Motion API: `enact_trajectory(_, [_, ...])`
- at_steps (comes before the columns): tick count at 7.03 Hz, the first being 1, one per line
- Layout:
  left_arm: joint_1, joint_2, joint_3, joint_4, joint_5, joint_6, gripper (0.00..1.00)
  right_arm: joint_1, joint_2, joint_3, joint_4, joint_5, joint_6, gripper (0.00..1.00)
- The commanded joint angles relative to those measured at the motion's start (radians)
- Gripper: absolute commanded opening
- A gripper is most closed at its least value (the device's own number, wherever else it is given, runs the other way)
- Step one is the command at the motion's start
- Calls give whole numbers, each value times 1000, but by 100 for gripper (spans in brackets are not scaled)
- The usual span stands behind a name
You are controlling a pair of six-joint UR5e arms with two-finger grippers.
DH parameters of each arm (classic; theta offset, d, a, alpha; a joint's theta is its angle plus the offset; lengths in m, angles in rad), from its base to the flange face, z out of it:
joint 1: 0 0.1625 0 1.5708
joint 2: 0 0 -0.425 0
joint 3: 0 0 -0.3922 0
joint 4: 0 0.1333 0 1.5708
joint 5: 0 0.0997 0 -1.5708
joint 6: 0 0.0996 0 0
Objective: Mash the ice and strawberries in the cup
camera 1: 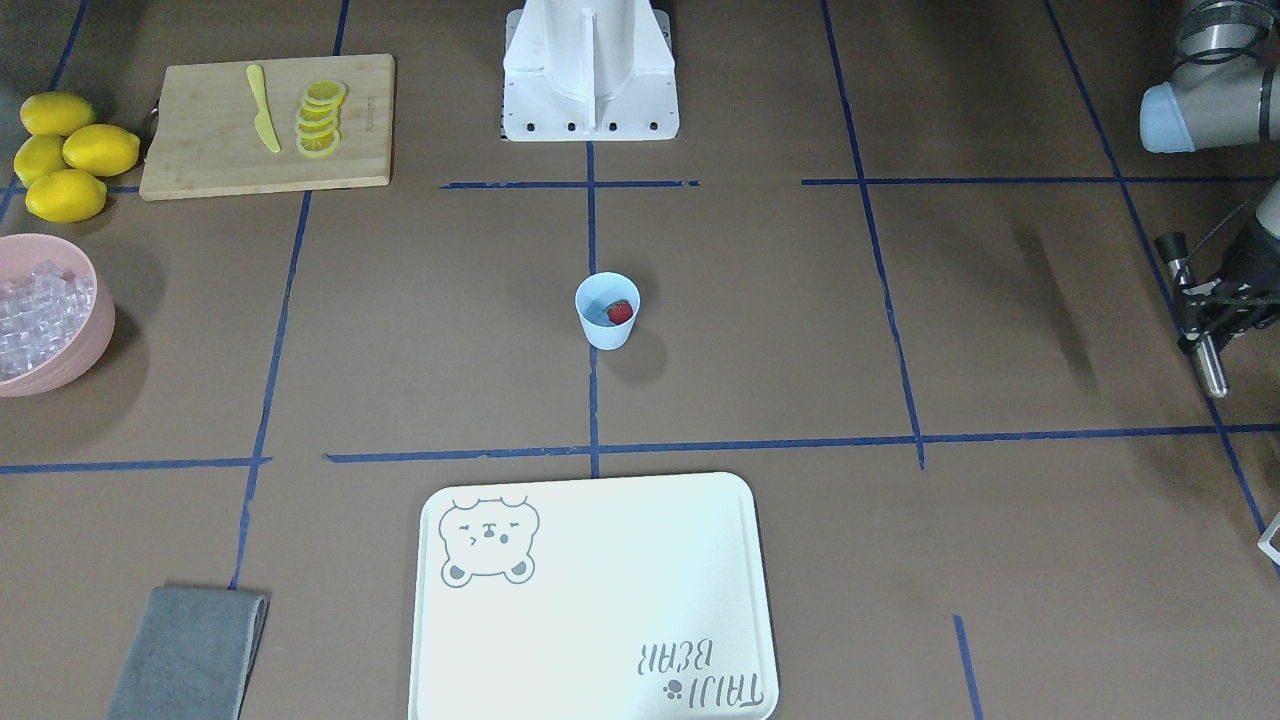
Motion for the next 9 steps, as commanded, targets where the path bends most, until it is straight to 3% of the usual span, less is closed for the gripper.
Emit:
enact_trajectory(1, [47, 21, 17, -4, 35, 1, 0, 0, 1, 0, 2, 0, 0, 99])
enact_trajectory(4, [49, 32, 26, -8, 34, -3, 2, 0, 2, 1, 2, -2, -2, 100])
enact_trajectory(5, [49, 32, 24, -7, 34, -3, 11, 0, 2, 1, 2, -2, 0, 99])
enact_trajectory(6, [49, 32, 26, -4, 32, -3, 63, 0, 2, 1, 0, -2, 0, 100])
enact_trajectory(7, [49, 32, 24, -8, 32, 1, 100, 0, 2, 1, 2, -2, 0, 100])
enact_trajectory(9, [49, 32, 24, -7, 35, 10, 100, 0, 2, 3, 0, -2, 0, 100])
